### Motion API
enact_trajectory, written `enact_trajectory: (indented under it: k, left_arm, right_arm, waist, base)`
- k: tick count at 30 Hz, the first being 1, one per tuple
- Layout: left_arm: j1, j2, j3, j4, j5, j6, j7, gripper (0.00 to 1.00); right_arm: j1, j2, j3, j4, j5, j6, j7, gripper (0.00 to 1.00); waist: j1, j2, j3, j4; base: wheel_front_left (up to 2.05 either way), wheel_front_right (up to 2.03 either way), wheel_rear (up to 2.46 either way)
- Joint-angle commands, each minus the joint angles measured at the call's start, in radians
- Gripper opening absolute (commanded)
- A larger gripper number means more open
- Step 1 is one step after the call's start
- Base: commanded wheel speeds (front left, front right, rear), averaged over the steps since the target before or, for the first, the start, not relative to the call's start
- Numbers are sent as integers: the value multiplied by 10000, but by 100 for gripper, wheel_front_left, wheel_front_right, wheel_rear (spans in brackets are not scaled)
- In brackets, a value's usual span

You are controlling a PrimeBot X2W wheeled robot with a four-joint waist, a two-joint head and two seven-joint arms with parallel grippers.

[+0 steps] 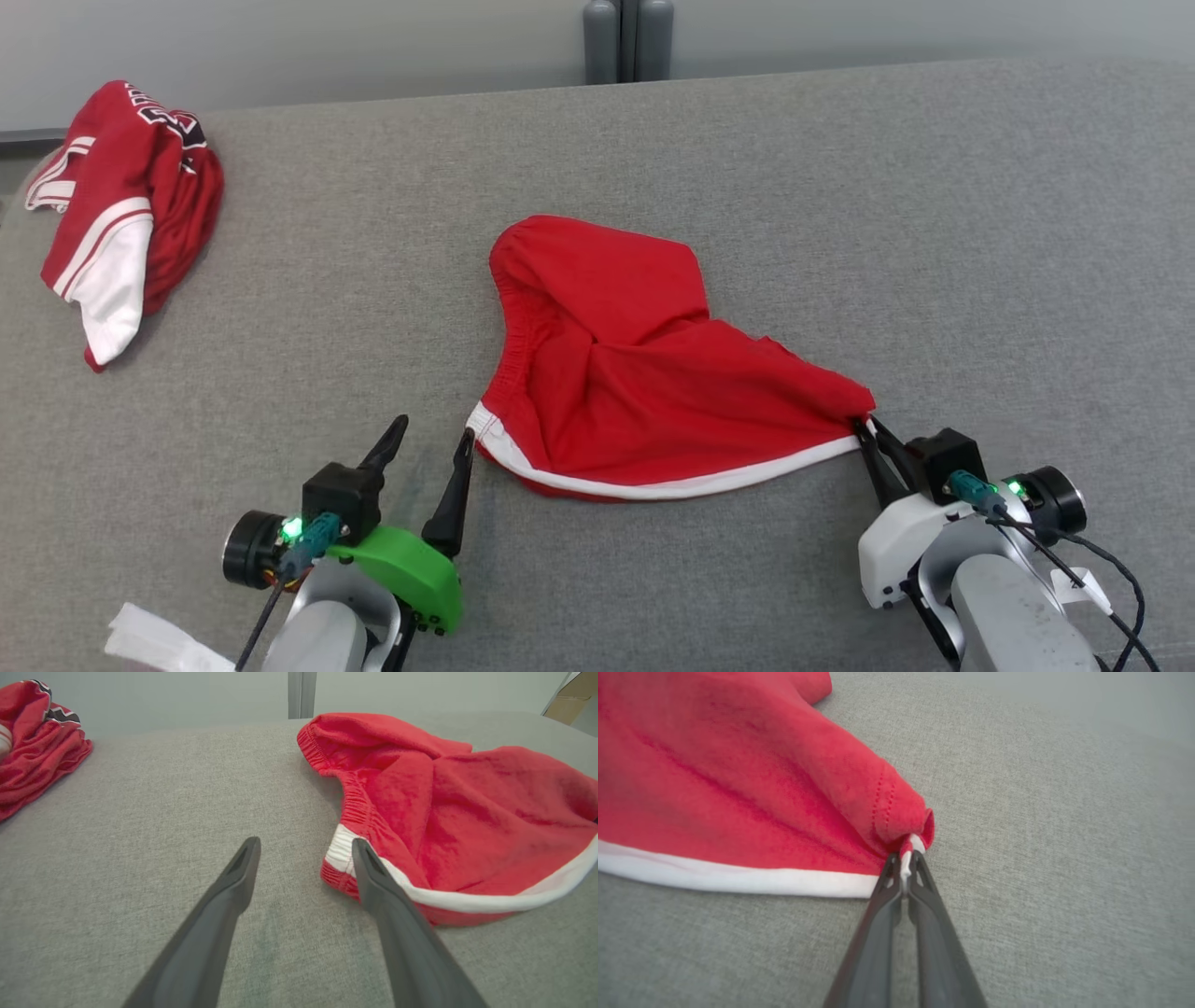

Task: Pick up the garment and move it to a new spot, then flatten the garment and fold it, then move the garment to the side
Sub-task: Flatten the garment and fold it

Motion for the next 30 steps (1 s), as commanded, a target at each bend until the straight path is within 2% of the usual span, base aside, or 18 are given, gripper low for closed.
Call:
enact_trajectory:
  k: [1,11,19,23,25,26,30]
  left_arm:
    - [-307,175,-250,246,-175,-27,143,100]
    - [-1366,1115,-2442,942,-1692,-32,589,100]
    - [-1935,1891,-4148,651,-3004,-34,676,98]
    - [-2094,2073,-4570,561,-3411,-34,479,77]
    - [-2164,2160,-4739,534,-3635,-35,402,62]
    - [-2205,2202,-4832,526,-3747,-35,380,49]
    - [-2288,2329,-5167,587,-3984,-35,356,31]
  right_arm:
    - [-211,-52,-27,-69,-46,-17,-30,0]
    - [-434,-1,104,-124,-101,-17,-32,0]
    - [-525,-24,86,-160,-39,-18,-32,0]
    - [-507,-11,30,-205,-38,-17,-32,0]
    - [-506,-11,8,-216,-31,-17,-33,0]
    - [-507,-12,-3,-222,-36,-17,-33,0]
    - [-516,-6,-34,-243,-66,-17,-33,0]
  waist:
    - [0,0,154,-187]
    - [0,0,339,-458]
    - [0,0,397,-491]
    - [0,0,389,-501]
    - [0,0,390,-505]
    - [0,0,391,-505]
    - [0,0,394,-518]
  base:
    - [0,0,0]
    - [0,0,0]
    - [0,0,0]
    - [0,0,0]
    - [0,0,0]
    - [0,0,0]
    - [0,0,0]
